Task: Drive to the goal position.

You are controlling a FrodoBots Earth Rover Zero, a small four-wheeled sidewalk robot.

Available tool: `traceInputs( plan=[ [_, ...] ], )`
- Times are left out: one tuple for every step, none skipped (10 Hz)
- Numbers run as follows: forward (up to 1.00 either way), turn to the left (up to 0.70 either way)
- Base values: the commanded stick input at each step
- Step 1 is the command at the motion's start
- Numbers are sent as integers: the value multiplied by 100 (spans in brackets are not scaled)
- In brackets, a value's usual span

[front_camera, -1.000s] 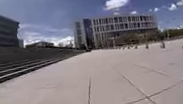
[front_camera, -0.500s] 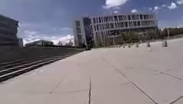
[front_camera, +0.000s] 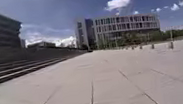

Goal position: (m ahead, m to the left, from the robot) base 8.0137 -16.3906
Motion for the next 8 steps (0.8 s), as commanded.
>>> traceInputs(
  plan=[
    [70, -1],
    [70, -1],
    [70, 0],
    [70, 0],
    [70, 0],
    [70, 0],
    [70, 0],
    [70, 0]
  ],
)
